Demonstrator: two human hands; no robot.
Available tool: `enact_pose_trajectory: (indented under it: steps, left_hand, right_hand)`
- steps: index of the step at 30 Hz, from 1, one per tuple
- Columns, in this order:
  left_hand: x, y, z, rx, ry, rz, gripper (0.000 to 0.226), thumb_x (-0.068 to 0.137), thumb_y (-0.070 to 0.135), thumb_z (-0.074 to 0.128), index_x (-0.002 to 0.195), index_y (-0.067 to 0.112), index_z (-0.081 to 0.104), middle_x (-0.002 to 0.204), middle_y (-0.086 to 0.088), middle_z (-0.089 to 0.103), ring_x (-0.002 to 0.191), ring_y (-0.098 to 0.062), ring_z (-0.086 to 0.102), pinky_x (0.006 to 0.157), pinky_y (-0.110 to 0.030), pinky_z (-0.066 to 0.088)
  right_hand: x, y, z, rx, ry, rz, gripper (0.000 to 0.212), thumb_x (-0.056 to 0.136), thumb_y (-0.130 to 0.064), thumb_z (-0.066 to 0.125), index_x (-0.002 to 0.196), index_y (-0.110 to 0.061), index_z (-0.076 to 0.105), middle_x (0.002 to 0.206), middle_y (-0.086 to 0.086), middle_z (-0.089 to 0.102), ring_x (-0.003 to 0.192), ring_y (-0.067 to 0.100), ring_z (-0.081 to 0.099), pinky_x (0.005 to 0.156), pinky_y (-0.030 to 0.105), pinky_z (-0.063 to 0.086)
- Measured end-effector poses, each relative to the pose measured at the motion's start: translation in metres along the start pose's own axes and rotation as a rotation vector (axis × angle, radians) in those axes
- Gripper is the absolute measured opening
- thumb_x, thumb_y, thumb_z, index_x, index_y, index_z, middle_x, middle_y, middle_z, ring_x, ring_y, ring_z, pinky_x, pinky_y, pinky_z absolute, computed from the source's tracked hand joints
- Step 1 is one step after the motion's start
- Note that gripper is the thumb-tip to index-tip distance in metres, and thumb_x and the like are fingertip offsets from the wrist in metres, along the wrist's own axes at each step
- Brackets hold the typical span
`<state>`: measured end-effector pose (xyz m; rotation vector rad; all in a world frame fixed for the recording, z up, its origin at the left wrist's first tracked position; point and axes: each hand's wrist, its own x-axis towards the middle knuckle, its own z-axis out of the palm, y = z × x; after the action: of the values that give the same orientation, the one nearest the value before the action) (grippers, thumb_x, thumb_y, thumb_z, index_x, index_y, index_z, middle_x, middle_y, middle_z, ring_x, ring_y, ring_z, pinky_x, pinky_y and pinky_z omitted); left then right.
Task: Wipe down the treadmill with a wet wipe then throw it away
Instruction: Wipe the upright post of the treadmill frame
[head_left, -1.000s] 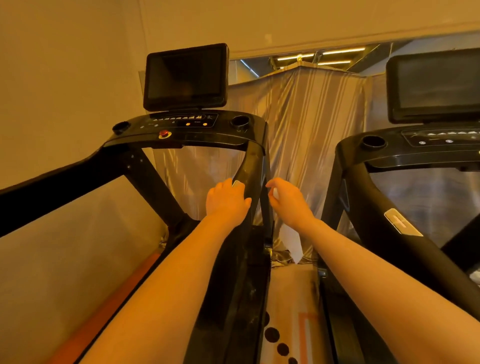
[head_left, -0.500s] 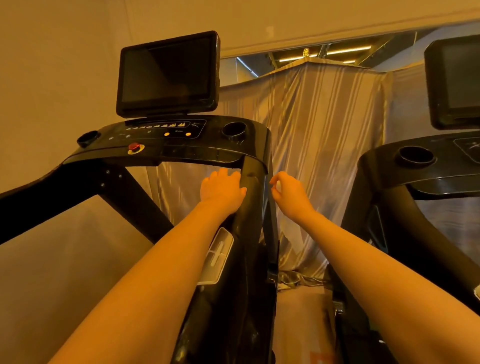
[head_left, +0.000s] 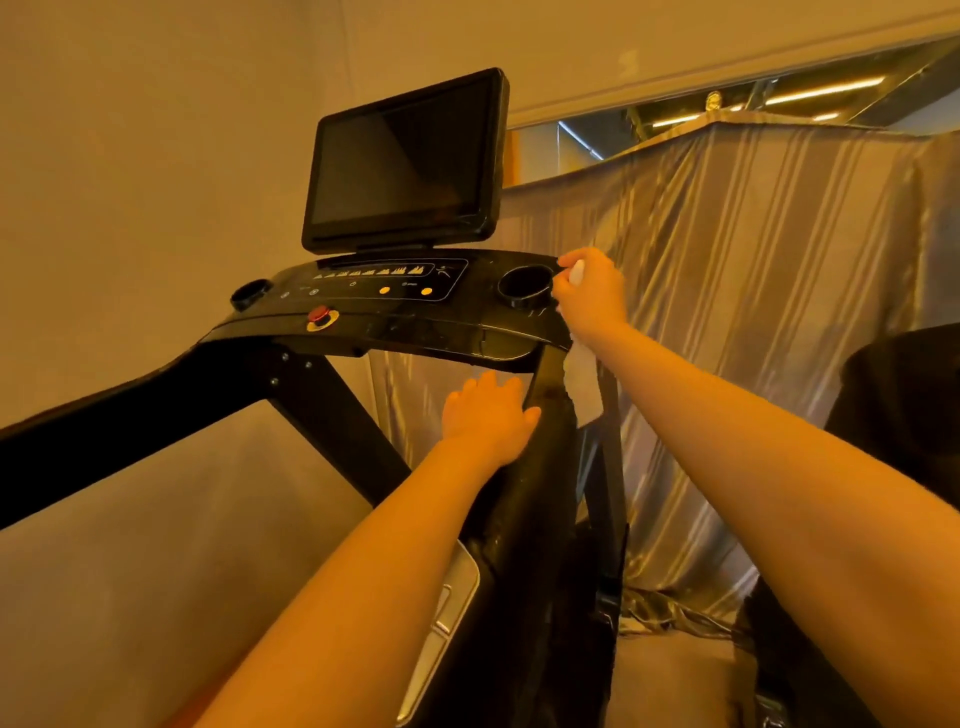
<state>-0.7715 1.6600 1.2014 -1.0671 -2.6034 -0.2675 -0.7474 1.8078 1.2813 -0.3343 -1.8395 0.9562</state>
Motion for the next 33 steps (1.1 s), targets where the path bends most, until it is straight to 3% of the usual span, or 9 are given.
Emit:
enact_pose_trajectory:
  steps: [3, 6, 8, 16, 20, 22, 24, 28, 33]
  left_hand:
    - [-0.005, -0.007, 0.003, 0.013, -0.019, -0.044, 0.05, 0.1, 0.05, 0.041, 0.141, 0.021, 0.044, 0.144, -0.01, 0.044, 0.129, -0.029, 0.045, 0.1, -0.044, 0.041]
    - [-0.012, -0.014, 0.009, 0.001, -0.042, -0.096, 0.05, 0.1, 0.052, 0.038, 0.14, 0.021, 0.045, 0.142, -0.009, 0.045, 0.126, -0.028, 0.046, 0.099, -0.043, 0.043]
    - [-0.016, -0.019, 0.011, -0.024, -0.044, -0.124, 0.052, 0.1, 0.053, 0.036, 0.14, 0.021, 0.045, 0.142, -0.009, 0.045, 0.127, -0.028, 0.046, 0.099, -0.044, 0.043]
    - [-0.018, -0.017, 0.011, 0.017, -0.038, -0.116, 0.052, 0.1, 0.054, 0.035, 0.138, 0.021, 0.047, 0.139, -0.009, 0.048, 0.123, -0.027, 0.049, 0.096, -0.043, 0.046]
    - [-0.019, -0.015, 0.008, 0.035, -0.05, -0.123, 0.051, 0.101, 0.054, 0.035, 0.138, 0.021, 0.047, 0.139, -0.009, 0.048, 0.122, -0.026, 0.05, 0.095, -0.042, 0.046]
    - [-0.019, -0.014, 0.008, 0.035, -0.059, -0.111, 0.051, 0.101, 0.053, 0.036, 0.138, 0.021, 0.047, 0.138, -0.009, 0.049, 0.121, -0.027, 0.05, 0.096, -0.042, 0.047]
    - [-0.019, -0.011, 0.007, 0.02, -0.067, -0.103, 0.052, 0.1, 0.053, 0.037, 0.14, 0.02, 0.045, 0.139, -0.009, 0.049, 0.122, -0.027, 0.05, 0.098, -0.043, 0.047]
    - [-0.021, -0.003, 0.009, -0.037, -0.092, -0.089, 0.052, 0.101, 0.05, 0.038, 0.142, 0.019, 0.042, 0.139, -0.009, 0.048, 0.123, -0.027, 0.05, 0.098, -0.042, 0.045]
    - [-0.023, 0.0, 0.019, -0.103, -0.066, -0.1, 0.045, 0.101, 0.049, 0.037, 0.134, 0.02, 0.049, 0.126, -0.007, 0.055, 0.109, -0.023, 0.056, 0.093, -0.042, 0.05]
  right_hand:
    - [0.02, -0.013, 0.017, 0.085, 0.021, -0.027, 0.023, 0.098, -0.011, 0.053, 0.12, -0.008, 0.056, 0.111, 0.009, 0.059, 0.098, 0.019, 0.059, 0.08, 0.029, 0.054]
    - [0.025, -0.011, 0.034, 0.16, 0.028, -0.011, 0.022, 0.099, -0.012, 0.052, 0.121, -0.01, 0.056, 0.104, 0.005, 0.057, 0.084, 0.01, 0.057, 0.06, 0.012, 0.047]
    - [0.017, 0.002, 0.044, 0.177, 0.042, 0.023, 0.021, 0.099, -0.012, 0.052, 0.12, -0.011, 0.057, 0.099, 0.0, 0.055, 0.081, 0.01, 0.058, 0.055, 0.01, 0.044]
    - [-0.05, 0.076, 0.05, 0.042, -0.128, -0.013, 0.023, 0.098, -0.009, 0.054, 0.119, -0.002, 0.06, 0.115, 0.018, 0.062, 0.106, 0.027, 0.059, 0.091, 0.032, 0.049]
    - [-0.068, 0.087, 0.05, -0.061, -0.196, -0.191, 0.024, 0.094, -0.021, 0.061, 0.111, -0.005, 0.066, 0.114, 0.016, 0.062, 0.108, 0.029, 0.056, 0.089, 0.031, 0.043]
    - [-0.076, 0.09, 0.048, -0.131, -0.262, -0.281, 0.041, 0.096, -0.034, 0.048, 0.114, -0.001, 0.066, 0.117, 0.019, 0.063, 0.111, 0.033, 0.057, 0.094, 0.038, 0.044]
    - [-0.083, 0.104, 0.047, -0.206, -0.316, -0.411, 0.053, 0.097, -0.033, 0.034, 0.122, 0.005, 0.061, 0.127, 0.025, 0.058, 0.122, 0.04, 0.052, 0.105, 0.045, 0.038]
    - [-0.089, 0.105, 0.037, -0.136, -0.4, -0.295, 0.051, 0.098, -0.024, 0.031, 0.141, -0.002, 0.045, 0.149, 0.018, 0.04, 0.141, 0.03, 0.033, 0.118, 0.035, 0.019]
    - [-0.096, 0.106, 0.029, 0.054, -0.338, -0.169, 0.043, 0.102, -0.016, 0.046, 0.145, -0.01, 0.042, 0.146, 0.011, 0.047, 0.133, 0.024, 0.044, 0.109, 0.033, 0.033]
